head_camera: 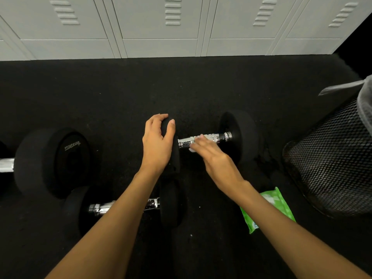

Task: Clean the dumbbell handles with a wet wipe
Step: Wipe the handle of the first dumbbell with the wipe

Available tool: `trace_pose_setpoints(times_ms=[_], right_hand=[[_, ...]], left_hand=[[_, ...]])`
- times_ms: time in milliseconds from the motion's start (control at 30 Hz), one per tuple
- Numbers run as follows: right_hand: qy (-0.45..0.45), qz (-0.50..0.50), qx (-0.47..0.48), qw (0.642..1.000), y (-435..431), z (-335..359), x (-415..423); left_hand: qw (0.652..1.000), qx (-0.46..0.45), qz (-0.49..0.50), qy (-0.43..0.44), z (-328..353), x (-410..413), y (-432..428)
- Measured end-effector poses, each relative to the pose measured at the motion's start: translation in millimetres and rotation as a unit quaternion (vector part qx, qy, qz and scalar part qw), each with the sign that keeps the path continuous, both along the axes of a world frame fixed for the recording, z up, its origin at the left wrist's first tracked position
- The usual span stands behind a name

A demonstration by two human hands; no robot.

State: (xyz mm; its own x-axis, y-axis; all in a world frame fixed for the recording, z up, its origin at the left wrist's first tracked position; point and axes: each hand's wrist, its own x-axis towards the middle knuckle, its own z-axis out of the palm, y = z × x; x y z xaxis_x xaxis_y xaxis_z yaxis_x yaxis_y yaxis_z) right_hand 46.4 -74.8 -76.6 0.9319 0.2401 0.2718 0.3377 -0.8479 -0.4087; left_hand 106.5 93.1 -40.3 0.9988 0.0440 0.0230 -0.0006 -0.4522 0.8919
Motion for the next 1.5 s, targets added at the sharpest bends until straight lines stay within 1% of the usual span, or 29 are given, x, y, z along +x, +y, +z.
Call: trace_pose_setpoints(times_ms=[100, 133, 167, 200, 233, 267, 300, 333, 367, 400, 433, 467, 500, 567, 633, 800, 900, 967, 1100, 1267, 1333, 1433, 1467, 1500], right_hand=[[0.02, 0.035, -0.034, 0.999, -2, -16, -19], [0.033, 0.025, -0.013, 0.999, -3, -20, -25], [0.051, -0.01, 0.038, 0.998, -1, -22, -30], [0.067, -0.078, 0.118, 0.988, 2, -22, -33], [0.084, -0.179, 0.212, 0.957, 7, -19, -32], [0.123, -0.302, 0.322, 0.889, 12, -15, -26], [0.178, -0.411, 0.459, 0.768, 17, -9, -15], [0.231, -0.455, 0.603, 0.613, 19, -4, -1], [0.256, -0.444, 0.717, 0.472, 19, 0, 12], [0.257, -0.417, 0.788, 0.372, 19, 5, 23], [0.248, -0.402, 0.825, 0.31, 21, 11, 32], [0.24, -0.397, 0.841, 0.277, 24, 16, 37], [0.236, -0.395, 0.849, 0.26, 26, 23, 38], [0.234, -0.39, 0.859, 0.236, 29, 33, 32], [0.242, -0.392, 0.858, 0.227, 28, 36, 23], [0.262, -0.372, 0.858, 0.238, 26, 23, 30], [0.28, -0.306, 0.876, 0.244, 33, 13, 29], [0.278, -0.28, 0.885, 0.246, 37, 10, 25], [0.271, -0.313, 0.874, 0.255, 37, 9, 24], [0.298, -0.34, 0.848, 0.276, 26, 15, 20], [0.313, -0.338, 0.844, 0.273, 22, 19, 18], [0.339, -0.325, 0.844, 0.258, 16, 26, 14], [0.349, -0.32, 0.84, 0.264, 14, 30, 12], [0.362, -0.315, 0.832, 0.278, 12, 33, 9]], left_hand=[[1.0, -0.001, 0.001, -0.002, -1, 0, 0], [1.0, -0.003, 0.0, -0.002, -1, 0, 0], [1.0, -0.006, -0.001, -0.001, -1, -1, 0], [1.0, -0.011, -0.002, 0.0, -1, -2, 0], [1.0, -0.014, -0.002, 0.0, -2, -2, 0], [1.0, -0.015, 0.0, 0.0, -2, -3, 0], [1.0, -0.016, 0.001, 0.001, -2, -3, 0], [1.0, -0.016, 0.002, 0.0, -2, -3, 1], [1.0, -0.016, 0.002, 0.0, -2, -3, 1], [1.0, -0.016, 0.003, -0.001, -2, -3, 1], [1.0, -0.016, 0.003, -0.002, -2, -3, 1], [1.0, -0.016, 0.002, -0.004, -1, -3, 1], [1.0, -0.016, 0.001, -0.004, -1, -3, 1], [1.0, -0.016, 0.001, -0.005, -1, -3, 0], [1.0, -0.018, 0.002, -0.005, -2, -3, 0], [1.0, -0.018, 0.002, -0.004, -2, -4, 1], [1.0, -0.021, 0.004, -0.006, -3, -4, 1], [1.0, -0.025, 0.005, -0.007, -3, -5, 1], [1.0, -0.024, 0.004, -0.016, -3, -6, 1], [0.999, -0.035, 0.0, -0.022, -5, -9, 1], [0.999, -0.036, -0.001, -0.023, -5, -9, 1], [0.999, -0.033, -0.004, -0.02, -5, -9, 1], [0.999, -0.033, -0.003, -0.019, -5, -8, 2], [0.999, -0.033, -0.004, -0.018, -5, -8, 2]])
